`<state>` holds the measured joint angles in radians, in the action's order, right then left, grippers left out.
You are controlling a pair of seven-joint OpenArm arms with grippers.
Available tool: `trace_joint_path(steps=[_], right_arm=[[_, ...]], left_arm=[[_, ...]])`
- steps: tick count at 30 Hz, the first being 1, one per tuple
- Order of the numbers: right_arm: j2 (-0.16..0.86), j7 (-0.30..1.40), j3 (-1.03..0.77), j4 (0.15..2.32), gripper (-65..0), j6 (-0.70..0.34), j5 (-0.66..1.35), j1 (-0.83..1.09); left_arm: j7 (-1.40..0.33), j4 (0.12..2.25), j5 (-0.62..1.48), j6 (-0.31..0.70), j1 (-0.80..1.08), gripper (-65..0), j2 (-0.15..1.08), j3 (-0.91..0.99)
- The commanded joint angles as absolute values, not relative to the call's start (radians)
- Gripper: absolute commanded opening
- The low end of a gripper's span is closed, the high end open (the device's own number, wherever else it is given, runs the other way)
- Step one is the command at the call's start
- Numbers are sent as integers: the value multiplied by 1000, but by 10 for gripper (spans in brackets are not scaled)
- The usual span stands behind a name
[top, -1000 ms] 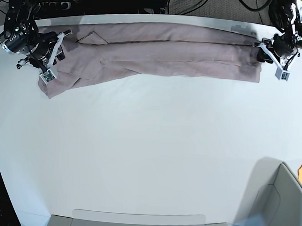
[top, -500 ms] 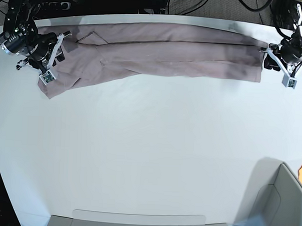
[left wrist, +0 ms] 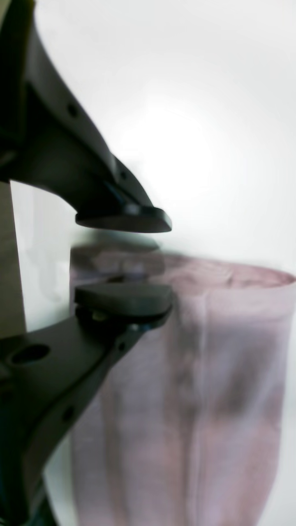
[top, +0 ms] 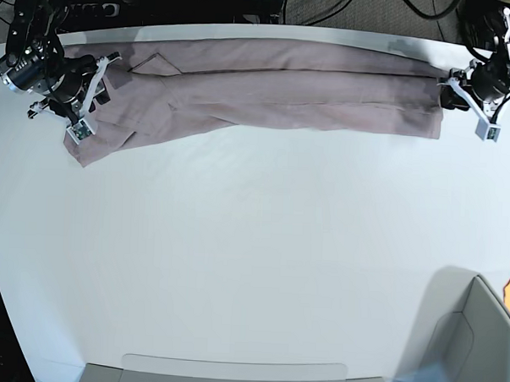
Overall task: Fold the T-shirt properly
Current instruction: 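Pinch the strip end with the left gripper and tuck it inward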
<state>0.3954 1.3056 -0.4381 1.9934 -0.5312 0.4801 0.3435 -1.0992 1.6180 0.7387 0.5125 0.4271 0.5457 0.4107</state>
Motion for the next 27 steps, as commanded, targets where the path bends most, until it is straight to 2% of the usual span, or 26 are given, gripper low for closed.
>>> trace_joint_path(steps=[1,10,14,19,22,24,26,27], right_arm=[[412,1300,-444,2008,-471,-538,487,337],[414,1300,-444,2008,-473,-538,487,337],[427,1300,-444,2008,-473,-538,489,337],[427,1300,-444,2008,-473,-538,487,321],[427,1300,-444,2008,-473,-538,487,321],[427,1300,-446,2008,-473,-538,487,321],[427,1300,-446,2008,-473,-538,487,321],[427,1300,-447,2008,-472,-538,487,321]], left_arm=[[-1081,1627,751,512,426,-430,558,404],[-980,1397,748,504,377,-431,558,341],[-977,1392,748,504,378,-431,558,323],[-975,1397,748,513,375,-435,564,168],[-951,1392,748,595,371,-492,564,74],[-946,1385,748,687,371,-561,562,70],[-947,1382,748,698,371,-644,562,73],[-947,1377,748,698,371,-650,564,90]])
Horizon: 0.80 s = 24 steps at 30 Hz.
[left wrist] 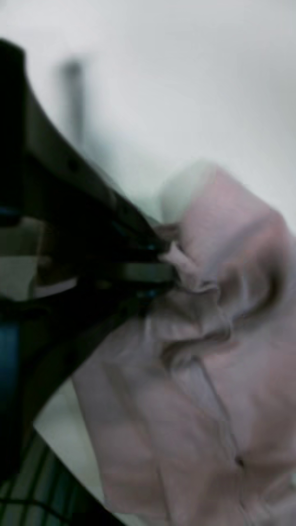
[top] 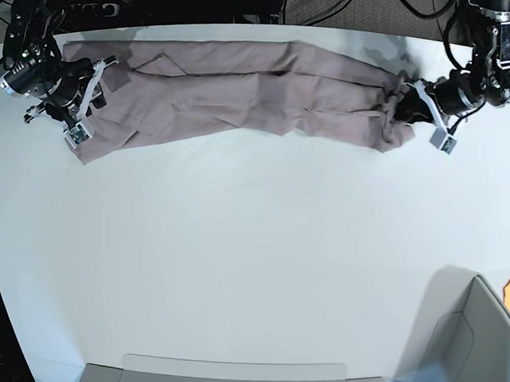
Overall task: Fold the T-shirt properly
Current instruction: 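Pinch the strip end with the left gripper and tuck it inward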
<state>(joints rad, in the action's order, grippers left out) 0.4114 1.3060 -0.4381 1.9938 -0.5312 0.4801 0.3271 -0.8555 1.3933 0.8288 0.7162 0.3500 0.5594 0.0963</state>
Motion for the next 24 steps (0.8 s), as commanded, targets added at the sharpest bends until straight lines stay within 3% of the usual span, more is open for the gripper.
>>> trace_joint_path(steps=[1,18,24], right_arm=[[427,1300,-450,2008,-472,-538,487,321],[420,1300,-455,2009,-472,-536,487,298],[418,1302,-455,2009,-472,-535,487,298]], left_arm=[[-952,1365,748,698,371,-650,564,125],[-958,1342,748,698,318,-650,568,522],[-1099,1458,750,698,285,-650,573,618]])
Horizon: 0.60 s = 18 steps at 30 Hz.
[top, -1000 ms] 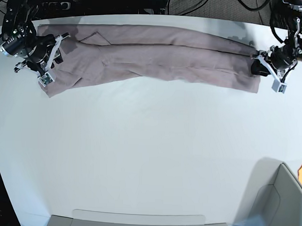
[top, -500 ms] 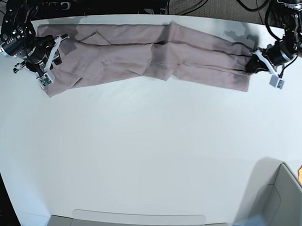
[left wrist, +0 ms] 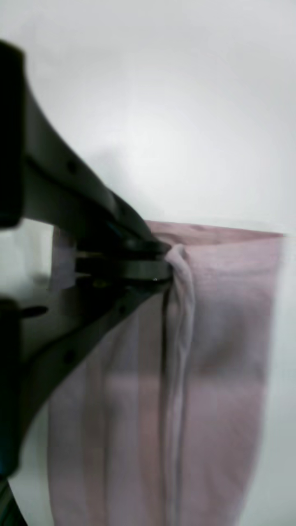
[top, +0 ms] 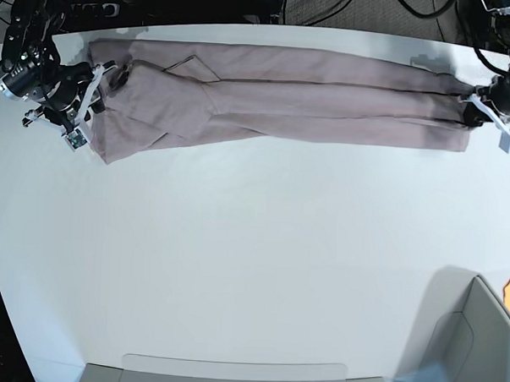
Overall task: Fold the T-shirt properly
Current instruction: 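Pinch the strip end with the left gripper and tuck it inward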
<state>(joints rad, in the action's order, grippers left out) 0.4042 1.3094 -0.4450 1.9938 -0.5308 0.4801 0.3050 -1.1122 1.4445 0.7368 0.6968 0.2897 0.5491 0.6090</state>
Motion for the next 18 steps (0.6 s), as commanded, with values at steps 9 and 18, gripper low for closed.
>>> trace_joint_path(steps=[9,18], right_arm=[[398,1302,-455,2008,-471,-535,487,298],[401,1302,-455,2008,-471,-536,487,298]], left_arm=[[-1211,1681,748,698,289,-650,490,636],[-1164,1575,639,698,283,-650,493,638]])
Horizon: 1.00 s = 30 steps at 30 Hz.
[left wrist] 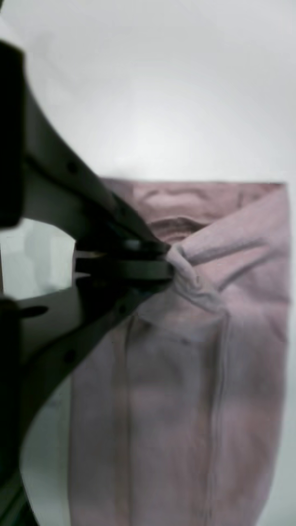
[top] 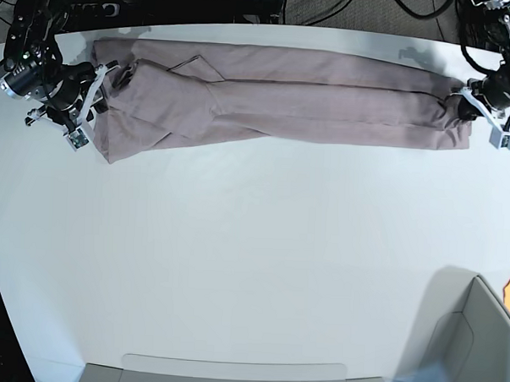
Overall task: Fold the T-shirt properly
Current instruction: 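Pinch the strip end with the left gripper and tuck it inward, then hold the strip ends with both grippers and straighten the strip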
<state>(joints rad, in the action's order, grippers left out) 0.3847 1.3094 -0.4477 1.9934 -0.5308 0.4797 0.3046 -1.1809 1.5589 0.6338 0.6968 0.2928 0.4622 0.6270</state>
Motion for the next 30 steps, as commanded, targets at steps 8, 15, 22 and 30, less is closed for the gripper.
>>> trace_joint_path(steps=[8,15,22,30], right_arm=[[398,1305,-450,2008,-471,-536,487,300],[398,1305,-449,2008,-471,-536,487,300],[398,1305,-447,2008,-471,-536,487,300],[398,1303,-446,2008,-471,-536,487,298]], left_arm=[[-1155,1580,458,698,232,-622,503,636],[-1133,1581,461,698,246,-459,503,630],[-1130,1580,461,698,245,-464,509,628],[-1130,1580,463,698,246,-464,509,627]])
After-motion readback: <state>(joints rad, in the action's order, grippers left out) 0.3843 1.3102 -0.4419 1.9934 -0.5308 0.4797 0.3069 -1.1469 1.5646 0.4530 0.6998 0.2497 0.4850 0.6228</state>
